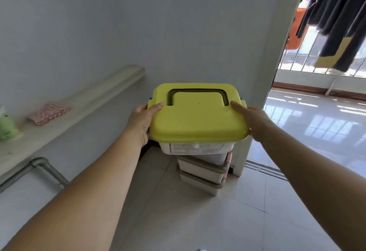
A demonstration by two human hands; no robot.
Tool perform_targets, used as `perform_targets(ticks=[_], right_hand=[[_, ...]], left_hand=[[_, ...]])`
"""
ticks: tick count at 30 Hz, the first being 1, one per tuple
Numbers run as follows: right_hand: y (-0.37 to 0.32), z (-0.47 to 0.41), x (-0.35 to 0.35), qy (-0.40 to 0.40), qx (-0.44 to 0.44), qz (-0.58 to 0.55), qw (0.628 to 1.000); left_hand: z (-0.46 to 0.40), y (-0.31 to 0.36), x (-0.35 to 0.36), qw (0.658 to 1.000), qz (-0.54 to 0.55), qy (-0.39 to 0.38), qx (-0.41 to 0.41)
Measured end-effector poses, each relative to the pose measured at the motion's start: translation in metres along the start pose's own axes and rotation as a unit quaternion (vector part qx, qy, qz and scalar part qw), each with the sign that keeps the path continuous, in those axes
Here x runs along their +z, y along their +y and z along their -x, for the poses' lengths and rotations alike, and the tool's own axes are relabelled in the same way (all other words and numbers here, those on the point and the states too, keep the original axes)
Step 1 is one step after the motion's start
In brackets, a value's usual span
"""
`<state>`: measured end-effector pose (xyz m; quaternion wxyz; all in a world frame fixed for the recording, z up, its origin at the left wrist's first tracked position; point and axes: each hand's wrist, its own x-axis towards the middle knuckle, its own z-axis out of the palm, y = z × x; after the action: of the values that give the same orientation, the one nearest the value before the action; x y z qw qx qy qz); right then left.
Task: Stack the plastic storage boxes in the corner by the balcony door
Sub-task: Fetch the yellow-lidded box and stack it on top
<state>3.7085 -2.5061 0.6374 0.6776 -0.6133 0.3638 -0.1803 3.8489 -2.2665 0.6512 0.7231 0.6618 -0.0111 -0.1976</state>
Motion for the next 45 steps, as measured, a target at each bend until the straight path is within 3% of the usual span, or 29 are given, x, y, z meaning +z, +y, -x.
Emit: perform_targets(ticks=[12,21,28,45], right_hand=[[-0.088,-0.172,0.041,0.064,-0.028,-0.037,0.997],[-0.081,-0.232,0.050,0.188,0.040,-0.070,0.979],[-0.060,-0.235,0.047,0.225,0.057,-0.070,0.970],[-0.045,-0.240,0.050,0.216,0.019,-0.139,0.966]], left_hand=[[-0.222,0.065,0.072,0.996,0.008,-0.090,0.023],[-0.330,0.069,0.118,0.971,-0.068,-0.225,-0.033],[-0.357,0.042,0.134,0.957,-0.089,-0.268,-0.067],[-0.364,0.028,0.135,0.945,-0.109,-0.290,-0.100]])
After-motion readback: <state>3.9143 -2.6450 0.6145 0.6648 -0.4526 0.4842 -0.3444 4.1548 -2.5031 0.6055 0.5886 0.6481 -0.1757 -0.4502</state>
